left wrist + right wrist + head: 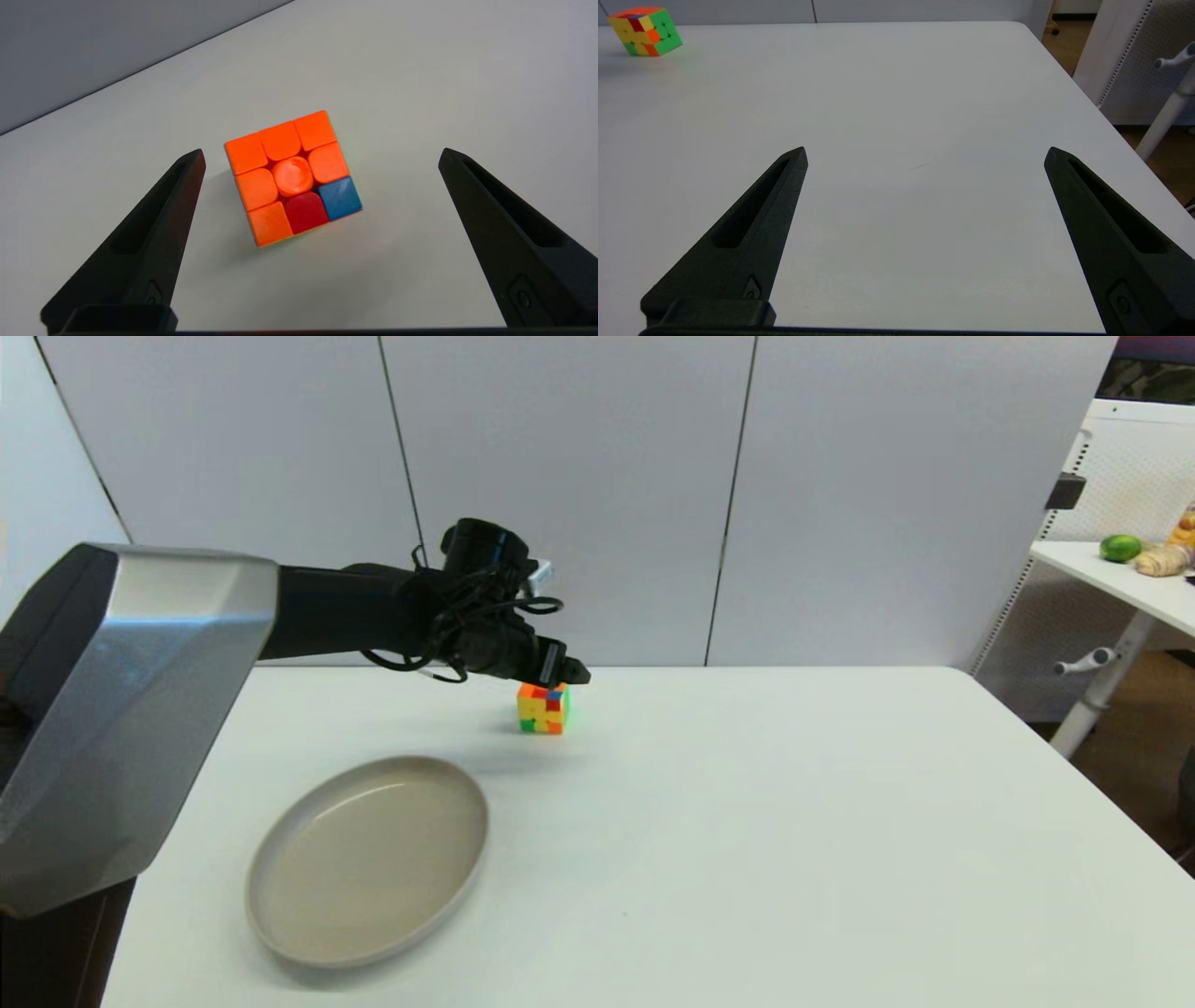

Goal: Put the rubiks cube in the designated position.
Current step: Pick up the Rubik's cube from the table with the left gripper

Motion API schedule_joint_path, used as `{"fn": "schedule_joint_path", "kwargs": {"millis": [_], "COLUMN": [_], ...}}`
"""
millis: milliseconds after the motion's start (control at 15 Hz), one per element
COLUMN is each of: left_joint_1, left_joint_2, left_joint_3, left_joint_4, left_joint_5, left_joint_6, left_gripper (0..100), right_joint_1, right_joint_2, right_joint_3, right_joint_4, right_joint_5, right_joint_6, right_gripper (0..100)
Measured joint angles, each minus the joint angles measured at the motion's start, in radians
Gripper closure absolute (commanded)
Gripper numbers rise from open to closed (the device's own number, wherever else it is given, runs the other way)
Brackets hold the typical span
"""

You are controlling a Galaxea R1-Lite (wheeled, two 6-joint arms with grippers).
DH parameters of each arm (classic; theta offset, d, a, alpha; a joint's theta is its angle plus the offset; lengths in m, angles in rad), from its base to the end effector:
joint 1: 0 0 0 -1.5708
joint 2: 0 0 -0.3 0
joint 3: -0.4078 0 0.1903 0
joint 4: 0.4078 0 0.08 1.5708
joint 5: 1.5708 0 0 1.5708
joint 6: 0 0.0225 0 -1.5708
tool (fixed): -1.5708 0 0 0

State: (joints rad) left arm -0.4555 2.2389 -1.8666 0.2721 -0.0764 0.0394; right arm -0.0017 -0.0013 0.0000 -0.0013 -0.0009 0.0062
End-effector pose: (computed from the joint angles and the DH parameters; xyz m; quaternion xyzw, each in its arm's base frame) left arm 0.4105 -0.2030 0.1807 0.0777 0.3060 -0.2554 0.9138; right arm -0.0229 0.0000 0.0756 0.0031 -0.0013 -0.0013 1.0000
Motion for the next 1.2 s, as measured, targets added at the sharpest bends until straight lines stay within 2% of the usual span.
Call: {"fn": "schedule_joint_path", "kwargs": {"millis": [1000,1067,1200], "left_joint_1": [0.001,0.002,0.003], "left_joint_2": [0.09,0.095,0.102], "left_joint_3": [-0.037,-0.04,-0.043], "left_joint_4": [0.023,0.023,0.023], "left_joint_5": [0.041,0.04,0.04], "left_joint_6": [-0.006,-0.006,-0.006], "left_gripper": [0,100,100], "right_joint_1": [0.0,0.0,0.0], "right_joint_2": [0.0,0.0,0.0], "right_joint_3": [0.0,0.0,0.0], "right_joint_4": [0.0,0.0,0.0], "right_joint_5": [0.001,0.0,0.0], "right_joint_6": [0.0,0.0,0.0], "right_gripper": [0,0,0]}}
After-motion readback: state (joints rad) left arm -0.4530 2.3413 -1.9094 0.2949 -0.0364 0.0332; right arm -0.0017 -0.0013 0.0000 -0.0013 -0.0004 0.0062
